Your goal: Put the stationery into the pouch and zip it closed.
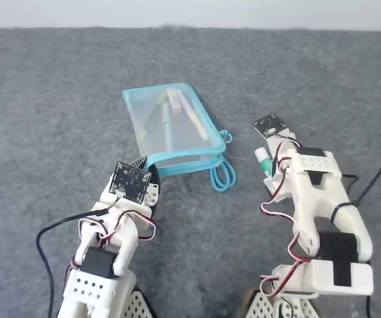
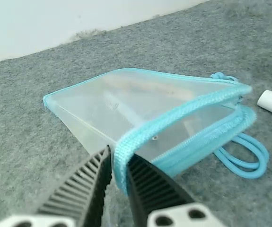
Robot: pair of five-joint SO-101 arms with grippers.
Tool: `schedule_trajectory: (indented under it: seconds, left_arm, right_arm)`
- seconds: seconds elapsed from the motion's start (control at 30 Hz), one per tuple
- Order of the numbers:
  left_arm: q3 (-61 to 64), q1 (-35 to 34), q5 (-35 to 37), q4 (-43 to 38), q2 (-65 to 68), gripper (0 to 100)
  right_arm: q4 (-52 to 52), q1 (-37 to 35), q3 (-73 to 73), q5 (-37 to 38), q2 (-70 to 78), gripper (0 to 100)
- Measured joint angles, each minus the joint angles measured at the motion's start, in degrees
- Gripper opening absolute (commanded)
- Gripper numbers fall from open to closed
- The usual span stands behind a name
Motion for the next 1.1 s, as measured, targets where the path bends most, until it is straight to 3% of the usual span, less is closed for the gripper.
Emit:
schedule_trajectory:
  seconds: [0.23, 0.57, 0.67, 0.8, 0.97, 1.1]
  left_arm:
    - [0.0, 0.0, 0.0, 0.0, 0.0, 1]
    - [0.0, 0.0, 0.0, 0.0, 0.0, 1]
    - [0.0, 0.0, 0.0, 0.0, 0.0, 1]
    - [0.0, 0.0, 0.0, 0.0, 0.0, 1]
    - [0.0, 0.0, 0.0, 0.0, 0.0, 1]
    - [0.0, 0.0, 0.0, 0.0, 0.0, 1]
  right_arm:
    - [5.5, 1.6, 0.1, -1.2, -4.0, 0.6]
    - [26.3, 0.7, 0.3, -1.3, -35.3, 0.6]
    - [33.4, -4.5, 0.3, -0.3, -43.5, 0.6]
    - [39.5, -16.5, 0.3, 0.4, -51.9, 0.6]
    - [40.7, -30.2, 0.3, -1.8, -54.2, 0.6]
    - [39.5, -34.5, 0.3, -4.5, -51.0, 0.6]
